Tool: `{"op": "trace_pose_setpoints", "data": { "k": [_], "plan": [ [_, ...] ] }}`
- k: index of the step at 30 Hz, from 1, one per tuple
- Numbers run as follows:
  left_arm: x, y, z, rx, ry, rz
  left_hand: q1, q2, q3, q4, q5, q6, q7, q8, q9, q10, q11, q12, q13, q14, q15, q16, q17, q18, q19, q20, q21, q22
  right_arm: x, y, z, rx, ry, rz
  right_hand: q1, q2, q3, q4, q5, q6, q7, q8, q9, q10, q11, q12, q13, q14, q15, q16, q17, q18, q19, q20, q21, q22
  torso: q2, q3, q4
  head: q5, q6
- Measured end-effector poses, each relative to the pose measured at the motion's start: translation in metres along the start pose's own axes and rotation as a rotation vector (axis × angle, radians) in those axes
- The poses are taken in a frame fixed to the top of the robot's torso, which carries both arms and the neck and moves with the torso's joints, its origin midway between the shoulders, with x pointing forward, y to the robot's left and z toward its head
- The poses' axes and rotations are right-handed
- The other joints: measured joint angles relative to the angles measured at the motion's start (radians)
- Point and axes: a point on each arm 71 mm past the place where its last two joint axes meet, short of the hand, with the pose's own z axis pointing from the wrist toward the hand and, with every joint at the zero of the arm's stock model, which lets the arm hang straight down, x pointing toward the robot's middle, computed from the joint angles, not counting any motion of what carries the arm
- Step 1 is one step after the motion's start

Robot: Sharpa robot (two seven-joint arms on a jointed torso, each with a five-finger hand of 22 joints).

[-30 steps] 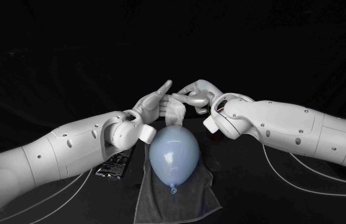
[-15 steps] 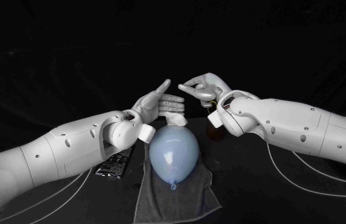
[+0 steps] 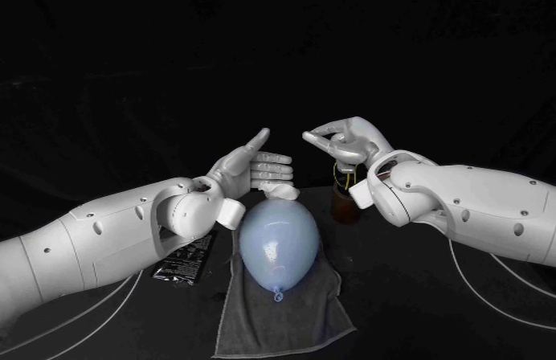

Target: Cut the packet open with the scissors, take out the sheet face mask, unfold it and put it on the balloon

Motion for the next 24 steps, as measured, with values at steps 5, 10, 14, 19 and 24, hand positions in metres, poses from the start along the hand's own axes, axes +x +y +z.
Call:
{"op": "trace_pose_setpoints", "data": {
  "k": [5,10,14,19,24],
  "plan": [
    [0.0,0.004,-0.006,-0.027,0.002,-0.018,0.005,0.005,-0.008,0.0,0.0,0.0,0.0,0.0,-0.001,-0.004,0.004,0.0,0.0,0.0,0.0,0.0,0.0,0.0,0.014,0.0,0.005,0.0,-0.002,-0.012,-0.013,0.008,-0.009,0.012,0.014,0.006,-0.006,-0.006,0.0,0.0,0.0,0.0,0.0,-0.004,0.003,-0.006,0.0,0.0,0.0,0.0,0.0,0.0,-0.004,0.004,-0.008,0.0,0.0,0.0006,-0.0002,-0.001,-0.004],
    [0.008,0.006,-0.018,-0.058,0.026,-0.039,0.005,0.005,-0.018,-0.001,0.0,-0.007,-0.002,-0.005,-0.002,-0.007,0.007,0.0,0.0,-0.004,0.004,0.0,0.0,0.0,0.025,0.0,0.012,0.0,-0.004,-0.023,-0.024,0.02,-0.022,0.018,0.023,0.011,-0.01,-0.004,0.0,0.0,0.0,0.0,0.001,-0.004,0.003,-0.006,0.0,0.0,0.0,-0.001,0.0,0.0,-0.004,0.004,-0.008,0.0,0.001,0.0005,0.0,-0.004,-0.011],
    [0.016,0.009,-0.03,-0.084,0.051,-0.063,0.005,0.013,-0.024,-0.001,0.0,-0.008,-0.003,-0.005,-0.003,-0.012,0.004,0.0,0.0,-0.004,0.004,0.0,0.0,-0.001,0.034,-0.005,0.016,0.0,-0.002,-0.031,-0.03,0.029,-0.028,0.022,0.027,0.015,-0.014,-0.008,0.0,0.001,-0.001,0.0,0.001,-0.004,0.003,-0.006,0.001,0.0,0.0,-0.001,-0.001,0.0,-0.004,0.004,-0.008,0.0,0.002,0.0002,0.0007,-0.006,-0.018],
    [0.027,0.011,-0.045,-0.111,0.081,-0.099,0.016,0.025,-0.032,-0.001,0.0,-0.017,-0.005,-0.01,-0.004,-0.019,0.007,0.0,0.0,-0.004,0.004,0.0,0.0,-0.001,0.062,-0.011,0.027,0.001,-0.001,-0.039,-0.034,0.043,-0.032,0.023,0.038,0.017,-0.016,-0.01,0.0,0.001,-0.001,0.0,0.002,-0.004,0.003,-0.006,0.001,0.0,0.0,-0.003,-0.001,0.0,-0.007,0.0,-0.011,-0.001,0.002,-0.001,0.0019,-0.009,-0.027],
    [0.037,0.011,-0.055,-0.125,0.107,-0.128,0.032,0.041,-0.04,-0.002,0.0,-0.026,-0.006,-0.016,-0.007,-0.03,0.01,0.0,0.0,-0.007,0.007,0.0,0.0,-0.001,0.089,-0.017,0.039,0.001,0.001,-0.047,-0.037,0.058,-0.033,0.022,0.063,0.026,-0.025,-0.02,0.0,0.001,-0.001,0.0,0.002,-0.005,0.002,-0.006,0.001,0.0,0.0,0.0,-0.001,0.0,-0.007,0.0,-0.012,-0.001,0.002,-0.0017,0.0021,-0.012,-0.033]
  ]
}}
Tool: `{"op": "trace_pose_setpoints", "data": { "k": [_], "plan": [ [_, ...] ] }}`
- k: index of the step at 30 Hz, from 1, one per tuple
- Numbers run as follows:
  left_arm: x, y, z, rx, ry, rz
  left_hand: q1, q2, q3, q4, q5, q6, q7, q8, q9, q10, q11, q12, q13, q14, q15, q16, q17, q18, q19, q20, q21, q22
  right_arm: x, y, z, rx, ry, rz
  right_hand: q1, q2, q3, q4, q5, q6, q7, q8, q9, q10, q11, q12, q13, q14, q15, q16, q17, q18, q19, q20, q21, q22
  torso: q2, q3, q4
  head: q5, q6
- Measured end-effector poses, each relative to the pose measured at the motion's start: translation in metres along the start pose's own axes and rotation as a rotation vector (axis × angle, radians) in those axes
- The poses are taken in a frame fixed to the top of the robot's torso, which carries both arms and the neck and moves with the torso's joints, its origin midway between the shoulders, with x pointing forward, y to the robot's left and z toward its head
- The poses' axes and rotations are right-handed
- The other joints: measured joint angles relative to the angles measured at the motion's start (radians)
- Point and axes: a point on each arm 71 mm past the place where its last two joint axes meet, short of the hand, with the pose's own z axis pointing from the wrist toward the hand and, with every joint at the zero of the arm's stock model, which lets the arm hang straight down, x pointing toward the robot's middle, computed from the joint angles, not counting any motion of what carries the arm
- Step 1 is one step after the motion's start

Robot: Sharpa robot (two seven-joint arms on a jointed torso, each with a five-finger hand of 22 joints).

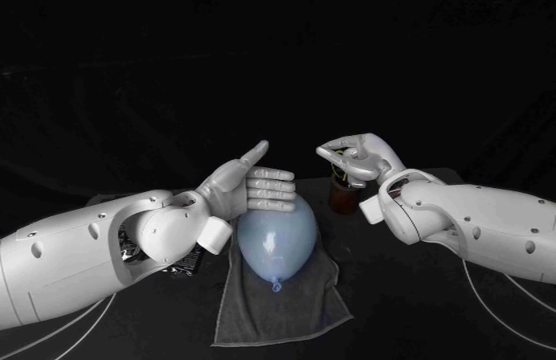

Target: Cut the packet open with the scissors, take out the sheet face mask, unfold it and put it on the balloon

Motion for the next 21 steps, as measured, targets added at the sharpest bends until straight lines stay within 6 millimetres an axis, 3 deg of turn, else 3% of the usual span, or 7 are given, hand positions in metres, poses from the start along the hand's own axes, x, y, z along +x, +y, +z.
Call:
{"op": "trace_pose_setpoints", "data": {
  "k": [5,9,15,21],
  "plan": [
    [0.004,0.0,-0.008,-0.007,0.01,-0.018,0.006,0.006,-0.003,0.001,0.0,0.0,0.0,0.0,0.0,-0.002,0.001,0.0,0.0,0.0,0.0,0.0,0.0,0.0,0.007,-0.004,0.001,0.0,0.005,-0.007,-0.003,0.011,0.012,-0.006,0.047,0.019,0.001,-0.026,0.0,0.003,0.002,0.0,0.0,0.0,0.0,0.0,0.0,-0.002,0.002,0.0,0.0,0.002,0.0,0.0,-0.005,0.0,0.0,-0.0001,0.0,-0.001,-0.006],
    [0.001,-0.001,-0.014,-0.005,0.001,-0.026,0.014,0.013,-0.01,0.0,0.0,0.0,0.0,0.0,0.0,-0.002,0.001,0.0,0.0,0.0,0.0,0.0,0.0,0.0,0.007,-0.004,0.001,-0.002,0.011,-0.013,-0.008,0.013,0.035,-0.018,0.085,0.019,0.009,-0.056,0.0,0.005,0.002,0.0,0.0,-0.006,0.002,-0.004,0.0,-0.002,0.002,0.0,0.001,0.012,-0.002,0.002,-0.01,0.0,0.0,0.0006,-0.0002,0.001,-0.011],
    [-0.013,-0.007,-0.027,0.051,-0.03,-0.029,0.116,0.007,-0.015,-0.005,0.0,0.006,-0.001,0.006,0.003,0.009,-0.011,0.015,0.001,0.027,-0.015,0.018,0.013,-0.001,0.011,-0.008,-0.003,-0.005,0.022,-0.017,-0.018,-0.026,0.084,-0.061,0.133,0.014,0.023,-0.099,0.0,0.014,0.001,0.0,-0.002,-0.007,0.0,-0.006,-0.001,-0.002,0.002,0.0,0.001,0.016,-0.007,0.0,-0.011,0.001,-0.001,0.0018,-0.0014,0.003,-0.017],
    [-0.026,-0.014,-0.039,0.132,-0.053,-0.028,0.2,-0.017,-0.021,-0.008,0.0,0.029,0.007,0.018,0.008,0.033,-0.026,0.023,0.001,0.062,-0.029,0.038,0.033,-0.001,0.038,-0.021,0.012,-0.001,0.029,-0.014,-0.025,-0.103,0.116,-0.111,0.158,0.008,0.038,-0.126,0.0,0.016,0.003,-0.004,-0.007,-0.014,-0.001,-0.006,-0.001,-0.003,0.003,-0.001,0.001,0.016,-0.007,0.0,-0.011,0.001,-0.001,0.0018,-0.0015,-0.002,-0.021]
  ]
}}
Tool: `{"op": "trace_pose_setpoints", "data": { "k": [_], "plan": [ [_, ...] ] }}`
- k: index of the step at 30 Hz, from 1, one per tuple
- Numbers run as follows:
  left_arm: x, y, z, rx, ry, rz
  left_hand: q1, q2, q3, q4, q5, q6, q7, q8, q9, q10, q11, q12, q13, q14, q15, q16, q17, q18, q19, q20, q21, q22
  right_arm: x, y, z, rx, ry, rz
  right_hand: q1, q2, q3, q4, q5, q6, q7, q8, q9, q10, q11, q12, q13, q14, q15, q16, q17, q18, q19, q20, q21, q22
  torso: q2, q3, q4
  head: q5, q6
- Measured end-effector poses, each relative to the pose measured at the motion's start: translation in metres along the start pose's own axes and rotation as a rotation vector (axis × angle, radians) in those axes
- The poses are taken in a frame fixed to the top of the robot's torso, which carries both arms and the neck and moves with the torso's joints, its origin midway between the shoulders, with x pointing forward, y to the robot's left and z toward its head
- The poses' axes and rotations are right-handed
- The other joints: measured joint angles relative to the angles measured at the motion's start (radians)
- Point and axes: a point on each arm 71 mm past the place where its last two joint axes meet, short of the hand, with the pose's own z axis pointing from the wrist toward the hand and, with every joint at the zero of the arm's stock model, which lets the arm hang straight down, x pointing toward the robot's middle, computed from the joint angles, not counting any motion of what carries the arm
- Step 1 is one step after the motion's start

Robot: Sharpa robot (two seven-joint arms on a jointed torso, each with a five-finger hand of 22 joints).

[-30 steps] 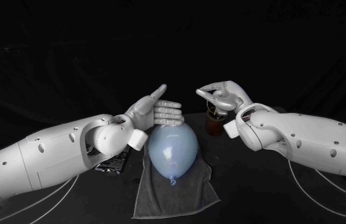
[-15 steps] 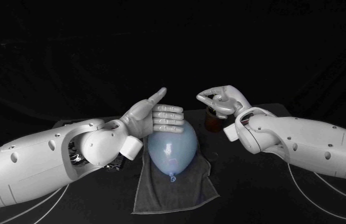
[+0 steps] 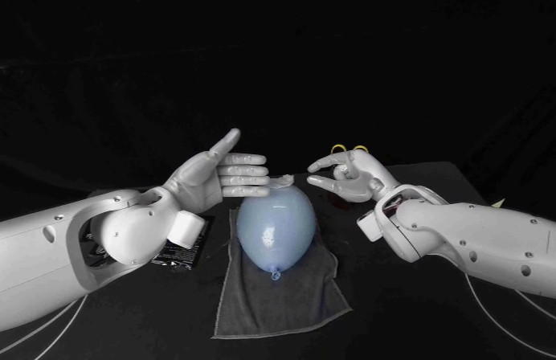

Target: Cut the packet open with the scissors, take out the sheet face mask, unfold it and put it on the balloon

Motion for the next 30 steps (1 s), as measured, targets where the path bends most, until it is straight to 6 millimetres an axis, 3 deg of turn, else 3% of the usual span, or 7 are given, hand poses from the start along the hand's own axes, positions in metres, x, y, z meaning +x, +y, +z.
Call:
{"op": "trace_pose_setpoints", "data": {
  "k": [6,9,17,21,30],
  "plan": [
    [-0.006,-0.007,-0.008,0.065,-0.003,-0.003,0.069,-0.011,-0.007,-0.002,0.0,0.002,0.001,0.0,0.001,0.01,-0.004,0.0,0.0,0.005,-0.005,0.009,0.013,0.0,0.003,-0.003,0.004,0.0,0.004,0.006,-0.001,-0.075,0.02,-0.057,0.009,-0.009,0.008,-0.016,0.0,0.002,0.001,-0.008,-0.005,-0.001,0.001,-0.005,0.0,0.0,0.0,-0.003,-0.001,0.0,0.0,0.0,-0.006,0.0,0.001,-0.0012,0.0006,-0.002,0.0],
    [-0.014,-0.011,-0.011,0.092,-0.017,0.002,0.141,-0.029,-0.012,-0.016,0.0,0.002,0.001,0.0,0.001,0.01,-0.004,-0.006,0.0,0.005,-0.005,0.009,0.019,0.0,0.003,-0.003,0.004,-0.001,0.007,0.01,-0.001,-0.106,0.037,-0.087,0.022,-0.014,0.018,-0.034,0.0,0.0,0.003,-0.025,-0.014,-0.005,0.005,-0.005,0.0,0.0,0.0,0.0,-0.001,0.0,-0.005,0.005,-0.014,0.0,0.001,-0.0012,0.0008,0.0,-0.002],
    [-0.043,-0.02,-0.018,0.151,-0.093,0.033,0.26,-0.065,-0.011,-0.047,0.0,0.002,0.001,0.0,0.001,0.014,0.0,-0.014,0.0,0.001,-0.001,0.009,0.033,-0.001,-0.064,0.027,-0.028,-0.006,0.012,0.029,0.008,-0.188,0.09,-0.17,0.022,-0.022,0.022,-0.044,0.0,-0.016,-0.003,-0.04,-0.023,-0.005,0.004,-0.005,0.0,0.0,0.0,0.001,-0.001,0.0,-0.005,0.005,-0.014,-0.001,0.0,-0.0012,0.0012,0.011,-0.007],
    [-0.048,-0.022,-0.018,0.165,-0.108,0.046,0.27,-0.067,-0.011,-0.047,0.0,0.002,0.001,0.0,0.001,0.014,0.0,-0.014,0.0,0.001,-0.001,0.009,0.036,-0.001,-0.08,0.036,-0.032,-0.006,0.015,0.038,0.014,-0.205,0.116,-0.209,0.006,-0.035,0.017,-0.039,0.0,-0.016,-0.003,-0.044,-0.024,-0.005,0.004,-0.006,0.0,0.0,0.0,0.001,-0.001,0.0,-0.005,0.005,-0.014,-0.001,0.0,-0.0012,0.0012,0.014,-0.009],
    [-0.049,-0.022,-0.014,0.174,-0.115,0.071,0.27,-0.067,-0.014,-0.044,0.0,0.002,0.001,0.0,0.0,0.014,0.0,-0.014,0.0,-0.002,0.003,0.009,0.037,-0.007,-0.087,0.036,-0.036,-0.006,0.028,0.05,0.027,-0.161,0.163,-0.28,-0.03,-0.018,0.009,-0.025,0.0,-0.012,0.001,-0.05,-0.026,-0.003,0.006,0.004,0.0,0.002,0.002,0.0,0.0,0.0,-0.005,0.005,-0.005,0.0,0.0,-0.0017,0.0012,0.021,-0.012]
  ]
}}
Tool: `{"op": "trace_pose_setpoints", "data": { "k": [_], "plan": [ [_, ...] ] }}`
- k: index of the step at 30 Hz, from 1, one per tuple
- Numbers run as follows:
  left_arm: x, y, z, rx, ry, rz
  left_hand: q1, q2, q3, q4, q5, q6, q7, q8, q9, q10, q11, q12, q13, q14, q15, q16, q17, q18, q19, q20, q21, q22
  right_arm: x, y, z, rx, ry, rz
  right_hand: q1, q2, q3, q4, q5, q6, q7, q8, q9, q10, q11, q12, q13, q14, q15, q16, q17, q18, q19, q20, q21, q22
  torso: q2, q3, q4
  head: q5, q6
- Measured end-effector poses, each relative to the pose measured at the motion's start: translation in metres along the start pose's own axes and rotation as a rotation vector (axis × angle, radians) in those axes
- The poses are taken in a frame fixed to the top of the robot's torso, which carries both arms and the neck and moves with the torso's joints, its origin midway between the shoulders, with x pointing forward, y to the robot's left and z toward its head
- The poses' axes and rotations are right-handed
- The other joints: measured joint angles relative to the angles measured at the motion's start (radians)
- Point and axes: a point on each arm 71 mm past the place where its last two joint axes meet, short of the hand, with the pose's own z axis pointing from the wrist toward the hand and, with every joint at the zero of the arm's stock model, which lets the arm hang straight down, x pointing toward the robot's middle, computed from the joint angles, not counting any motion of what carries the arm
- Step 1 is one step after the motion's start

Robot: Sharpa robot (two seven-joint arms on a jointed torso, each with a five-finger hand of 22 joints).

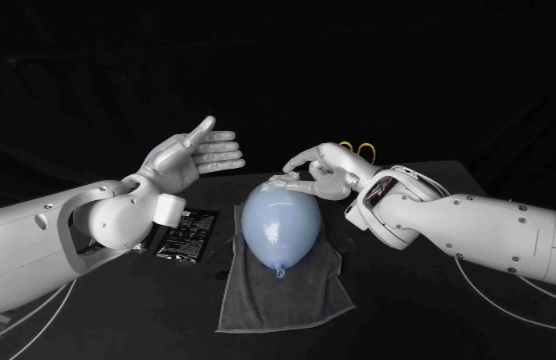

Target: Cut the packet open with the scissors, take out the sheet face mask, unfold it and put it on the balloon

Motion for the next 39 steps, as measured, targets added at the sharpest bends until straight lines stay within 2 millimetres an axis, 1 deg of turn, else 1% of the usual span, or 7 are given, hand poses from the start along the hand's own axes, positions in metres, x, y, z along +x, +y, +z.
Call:
{"op": "trace_pose_setpoints", "data": {
  "k": [8,10,15,24,26,32,39],
  "plan": [
    [-0.003,0.0,0.001,0.001,-0.017,0.017,0.0,0.0,-0.003,0.003,0.0,0.0,0.0,0.0,0.0,0.0,0.0,-0.004,0.0,0.0,0.0,0.0,0.0,0.0,0.0,0.0,0.0,0.0,0.002,-0.004,0.005,0.078,0.033,-0.036,-0.019,0.009,-0.006,0.017,0.0,0.007,0.007,-0.006,-0.002,0.002,0.002,0.003,0.0,0.001,0.001,-0.002,0.0,0.0,0.0,0.0,0.006,0.0,0.0,-0.0001,-0.0004,0.001,-0.003],
    [-0.003,0.001,0.002,0.001,-0.019,0.02,0.0,0.0,-0.003,0.003,0.0,0.001,-0.001,0.0,0.0,0.0,0.0,-0.004,0.0,0.0,0.0,0.0,0.0,0.0,0.0,0.0,0.0,0.0,0.003,-0.005,0.006,0.095,0.04,-0.041,-0.036,0.026,-0.005,0.032,0.0,0.007,0.007,-0.006,-0.004,0.002,0.002,0.005,0.0,0.001,0.001,-0.003,0.0,0.0,0.0,0.0,0.007,0.0,0.0,0.0,-0.0005,0.001,-0.004],
    [-0.003,0.001,0.003,0.001,-0.022,0.024,0.0,0.0,-0.003,0.003,0.0,0.001,-0.001,0.0,0.0,0.0,0.0,-0.004,0.0,0.0,0.0,0.0,0.001,0.0,0.0,0.0,0.0,0.0,0.005,-0.008,0.01,0.138,0.057,-0.053,-0.049,0.038,-0.007,0.051,0.0,0.012,0.009,-0.012,-0.005,0.005,0.005,0.005,0.0,0.001,0.001,0.001,0.0,0.0,0.004,0.004,0.011,0.0,0.0,0.0005,-0.0004,0.001,-0.005],
    [-0.005,0.001,0.003,0.001,-0.032,0.03,0.0,0.0,-0.007,0.013,0.0,0.001,-0.001,0.0,-0.001,0.0,0.0,-0.004,0.0,-0.003,0.003,0.0,0.002,-0.001,-0.003,0.003,0.0,0.0,0.009,-0.01,0.009,0.187,0.129,-0.059,-0.084,0.056,-0.014,0.1,0.0,0.055,-0.005,-0.006,-0.003,0.013,-0.002,0.016,-0.001,0.001,0.002,0.001,-0.001,0.0,0.01,-0.003,0.023,-0.001,0.0,0.0005,-0.0011,-0.001,-0.013],
    [-0.005,0.001,0.003,0.001,-0.034,0.031,0.0,0.0,-0.009,0.015,0.0,0.001,-0.001,0.0,-0.001,0.0,0.0,-0.004,0.0,-0.003,0.003,0.0,0.002,-0.001,-0.003,0.003,0.0,0.0,0.01,-0.01,0.009,0.192,0.147,-0.061,-0.08,0.073,-0.006,0.106,0.0,0.064,-0.011,-0.001,-0.002,0.017,-0.006,0.018,0.0,0.001,0.001,0.001,-0.001,0.0,0.011,-0.004,0.026,-0.001,0.0,0.0005,-0.0011,-0.002,-0.014],
    [-0.006,0.001,0.003,0.0,-0.037,0.033,0.004,0.004,-0.011,0.022,0.0,0.001,-0.001,0.0,-0.002,0.0,0.0,-0.004,0.0,-0.003,0.003,0.0,0.003,-0.001,-0.003,0.003,0.0,0.001,0.01,-0.011,0.008,0.203,0.172,-0.069,-0.022,0.122,0.068,0.066,0.0,0.099,-0.034,0.026,0.014,0.016,-0.027,0.031,0.007,-0.002,-0.013,0.0,-0.001,-0.001,0.024,-0.016,0.042,0.0,0.0,0.0005,-0.0007,-0.004,-0.017],
    [-0.006,0.001,0.003,0.0,-0.04,0.035,0.0,0.007,-0.008,0.025,0.0,0.001,-0.001,0.0,-0.002,0.0,0.0,-0.004,0.0,-0.003,0.003,0.0,0.004,-0.001,-0.003,0.003,0.0,0.001,0.009,-0.011,0.007,0.199,0.159,-0.075,0.033,0.109,0.155,-0.014,-0.001,0.13,-0.051,0.069,0.036,0.013,-0.036,0.043,0.003,-0.005,-0.024,0.0,0.0,-0.008,0.033,-0.033,0.064,0.0,0.0,0.0005,-0.0006,-0.004,-0.019]
  ]
}}
